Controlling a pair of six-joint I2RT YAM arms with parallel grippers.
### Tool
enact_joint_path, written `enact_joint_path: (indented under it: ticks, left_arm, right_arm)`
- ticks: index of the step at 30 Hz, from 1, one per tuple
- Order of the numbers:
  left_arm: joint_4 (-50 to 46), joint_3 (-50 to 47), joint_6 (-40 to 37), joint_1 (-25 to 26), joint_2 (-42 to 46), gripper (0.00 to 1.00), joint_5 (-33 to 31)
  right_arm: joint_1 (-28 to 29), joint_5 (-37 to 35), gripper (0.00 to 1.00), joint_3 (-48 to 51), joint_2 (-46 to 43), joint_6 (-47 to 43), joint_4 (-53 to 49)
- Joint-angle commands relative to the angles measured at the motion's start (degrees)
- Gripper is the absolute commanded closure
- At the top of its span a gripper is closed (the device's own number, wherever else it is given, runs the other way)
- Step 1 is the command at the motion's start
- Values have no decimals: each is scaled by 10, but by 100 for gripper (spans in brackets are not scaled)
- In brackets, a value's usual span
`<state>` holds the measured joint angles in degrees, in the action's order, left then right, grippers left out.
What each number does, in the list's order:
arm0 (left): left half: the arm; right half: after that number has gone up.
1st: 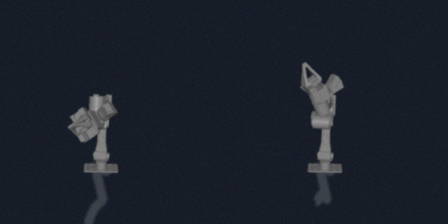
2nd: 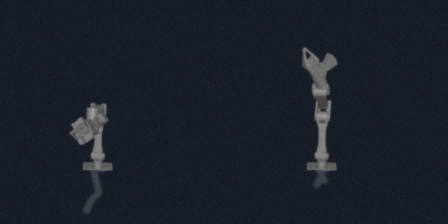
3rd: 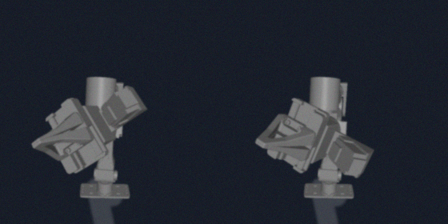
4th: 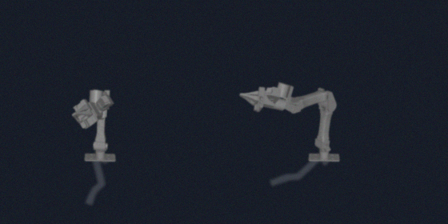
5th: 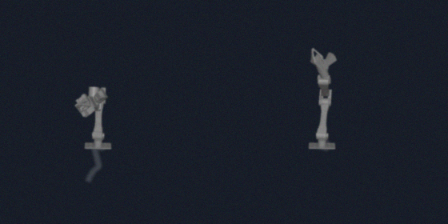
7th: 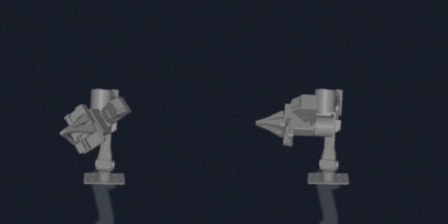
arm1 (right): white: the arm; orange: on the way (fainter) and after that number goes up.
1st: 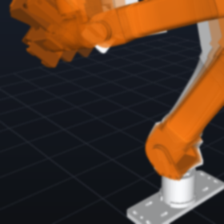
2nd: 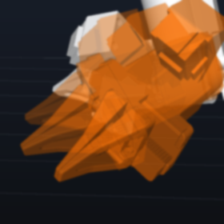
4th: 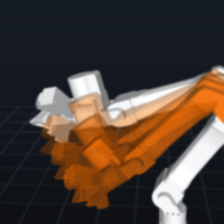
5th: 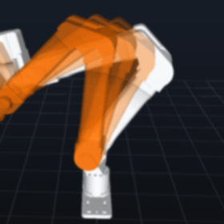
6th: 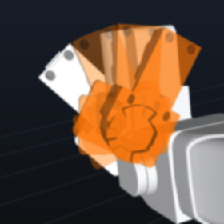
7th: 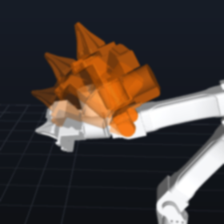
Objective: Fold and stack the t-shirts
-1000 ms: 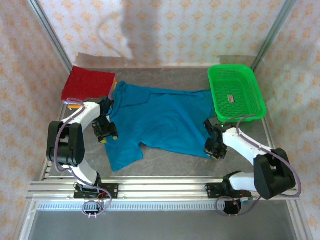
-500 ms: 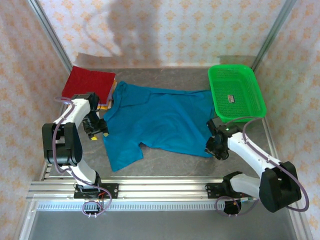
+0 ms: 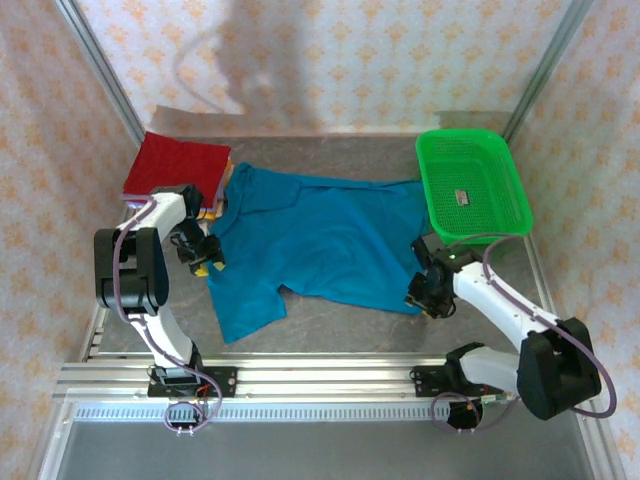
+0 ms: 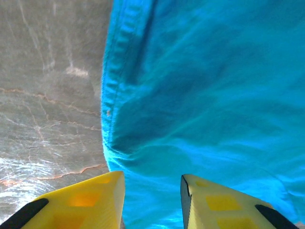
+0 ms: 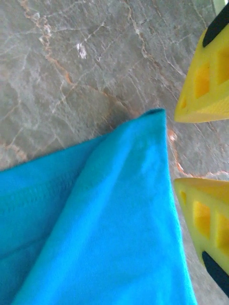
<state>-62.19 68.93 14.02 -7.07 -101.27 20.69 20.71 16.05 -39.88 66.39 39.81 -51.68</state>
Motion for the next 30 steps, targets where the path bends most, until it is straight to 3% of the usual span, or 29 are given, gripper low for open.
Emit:
enact_joint_path:
  ticks: [1,10,15,20,26,30]
  left_arm:
    - [27,12,23,12,39,63,29]
    - [82,29,62,138,-56,63,20]
    - [85,8,68,140,-69,63,-33]
    - [90,-40,77,129,-76,62,-51]
    - [64,-66,74,122,-68,62,-110]
    - [59,-91,77,116,-50,62,-122]
  right_arm:
    - [3,-15,63,-37,-42,3,-28]
    - [39,57,62,-94,135,-10,118]
    - [54,72,62,-121,232,-34,124]
    - [92,62,62,-123,272,-37,99]
    - [132,57,62,-118,263,-18,58]
    - [134,27,62,-155,204,-18,3]
